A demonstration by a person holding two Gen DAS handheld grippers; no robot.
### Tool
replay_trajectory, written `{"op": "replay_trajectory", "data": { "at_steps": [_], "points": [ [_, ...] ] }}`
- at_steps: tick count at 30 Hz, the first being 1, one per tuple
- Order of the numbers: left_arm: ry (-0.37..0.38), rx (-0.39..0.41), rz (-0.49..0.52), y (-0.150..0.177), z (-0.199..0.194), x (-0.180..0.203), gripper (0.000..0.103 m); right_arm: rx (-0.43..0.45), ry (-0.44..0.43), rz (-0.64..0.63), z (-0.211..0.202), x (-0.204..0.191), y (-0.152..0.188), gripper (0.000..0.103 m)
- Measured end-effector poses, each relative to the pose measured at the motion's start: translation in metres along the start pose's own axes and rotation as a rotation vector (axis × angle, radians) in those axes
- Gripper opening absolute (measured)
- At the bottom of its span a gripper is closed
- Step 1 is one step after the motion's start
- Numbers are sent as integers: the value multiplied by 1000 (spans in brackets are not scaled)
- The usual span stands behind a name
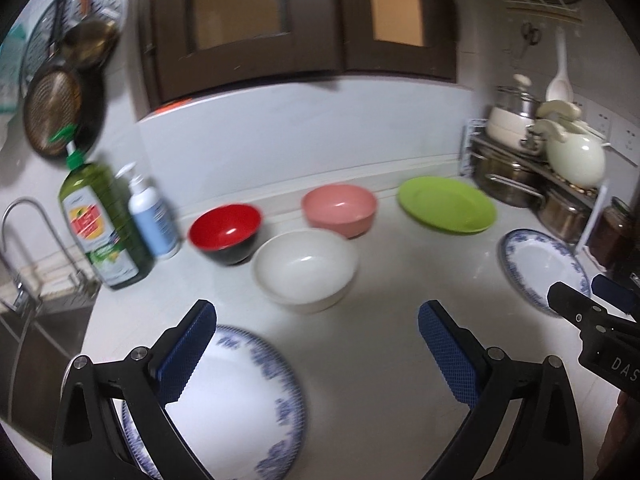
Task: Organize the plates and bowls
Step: 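Move both grippers to the second blue-rimmed plate near the pot rack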
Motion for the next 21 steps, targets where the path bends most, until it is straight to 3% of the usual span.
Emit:
{"op": "replay_trajectory", "data": {
  "at_steps": [12,21],
  "points": [
    [111,78,77,-39,-10,79,103,89,123,66,-37,73,-17,82],
    [191,88,141,-60,-2,136,103,131,198,109,-50,123,-30,82]
  ]
}}
Point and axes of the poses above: each gripper's, at about its wrist camera, not at the fingertips, and z roughly the way its jaws point, x to its right, y to its underside, the point moved 9 cm from there along z, roughly the way its jaws point, and after that the axes turned 11 degrees about -y, right-handed, at the moved point
